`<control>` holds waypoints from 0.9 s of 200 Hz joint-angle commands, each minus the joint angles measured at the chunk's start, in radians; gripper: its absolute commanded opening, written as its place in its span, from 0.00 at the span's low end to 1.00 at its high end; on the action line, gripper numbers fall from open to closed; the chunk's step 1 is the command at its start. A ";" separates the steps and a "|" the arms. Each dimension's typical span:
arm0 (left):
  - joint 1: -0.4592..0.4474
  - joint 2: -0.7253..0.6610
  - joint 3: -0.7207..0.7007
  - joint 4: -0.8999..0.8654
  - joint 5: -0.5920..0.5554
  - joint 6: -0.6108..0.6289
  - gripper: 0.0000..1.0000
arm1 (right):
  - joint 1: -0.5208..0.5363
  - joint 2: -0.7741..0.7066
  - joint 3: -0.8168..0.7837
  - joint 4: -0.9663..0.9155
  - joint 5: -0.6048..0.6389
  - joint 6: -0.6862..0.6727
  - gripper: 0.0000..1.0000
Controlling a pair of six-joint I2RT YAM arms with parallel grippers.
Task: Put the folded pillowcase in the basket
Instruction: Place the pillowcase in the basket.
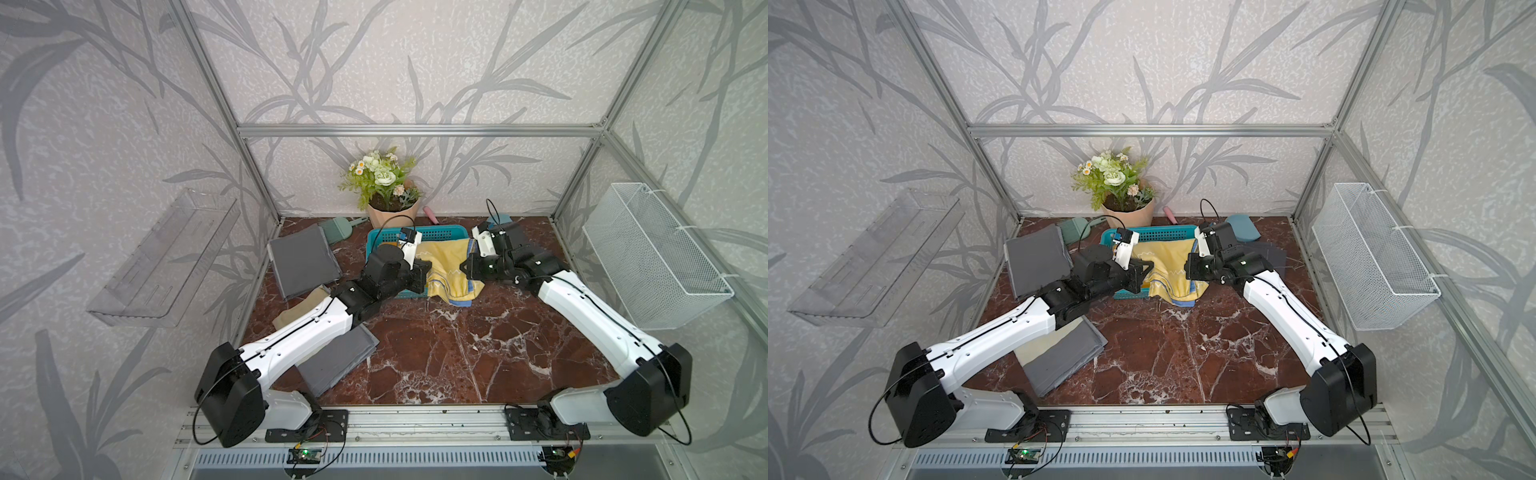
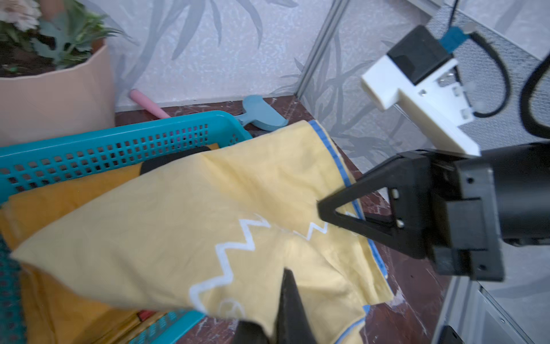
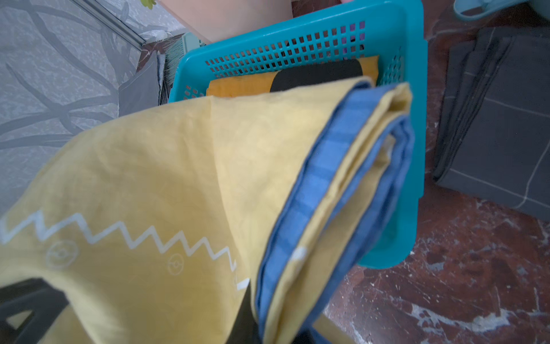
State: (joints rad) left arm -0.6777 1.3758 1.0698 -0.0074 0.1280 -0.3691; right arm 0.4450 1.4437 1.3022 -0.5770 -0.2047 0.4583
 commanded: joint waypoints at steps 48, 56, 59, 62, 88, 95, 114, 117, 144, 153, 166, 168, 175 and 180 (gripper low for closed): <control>0.202 0.126 0.028 0.079 0.022 0.065 0.00 | -0.014 0.254 0.176 0.076 0.058 -0.061 0.00; 0.222 0.148 0.028 0.092 0.034 0.065 0.00 | -0.015 0.304 0.197 0.086 0.064 -0.061 0.00; 0.229 0.157 0.028 0.096 0.039 0.065 0.00 | -0.015 0.316 0.207 0.087 0.066 -0.061 0.00; 0.237 0.166 0.030 0.101 0.042 0.064 0.00 | -0.016 0.328 0.217 0.090 0.068 -0.061 0.00; 0.283 0.251 0.060 0.119 0.060 0.058 0.00 | -0.024 0.442 0.305 0.083 0.080 -0.071 0.00; 0.291 0.274 0.072 0.116 0.064 0.058 0.00 | -0.026 0.471 0.327 0.077 0.082 -0.073 0.00; 0.302 0.346 0.112 0.091 0.080 0.065 0.00 | -0.034 0.537 0.373 0.066 0.087 -0.078 0.00; 0.303 0.355 0.116 0.087 0.082 0.067 0.00 | -0.035 0.546 0.380 0.067 0.089 -0.080 0.00; 0.306 0.429 0.140 0.069 0.092 0.075 0.00 | -0.046 0.610 0.414 0.058 0.102 -0.087 0.00; 0.306 0.446 0.141 0.064 0.090 0.074 0.00 | -0.051 0.625 0.421 0.058 0.101 -0.088 0.04; 0.306 0.461 0.139 0.056 0.076 0.065 0.00 | -0.055 0.646 0.433 0.053 0.102 -0.092 0.11; 0.307 0.462 0.140 0.053 0.073 0.063 0.00 | -0.054 0.648 0.434 0.051 0.103 -0.093 0.13; 0.308 0.469 0.140 0.044 0.063 0.059 0.00 | -0.056 0.655 0.439 0.050 0.105 -0.095 0.20; 0.307 0.472 0.140 0.035 0.060 0.060 0.00 | -0.057 0.657 0.438 0.049 0.105 -0.096 0.26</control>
State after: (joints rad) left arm -0.3786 1.8332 1.1774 0.0525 0.2119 -0.3130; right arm 0.3988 2.0804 1.7004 -0.5041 -0.1295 0.3828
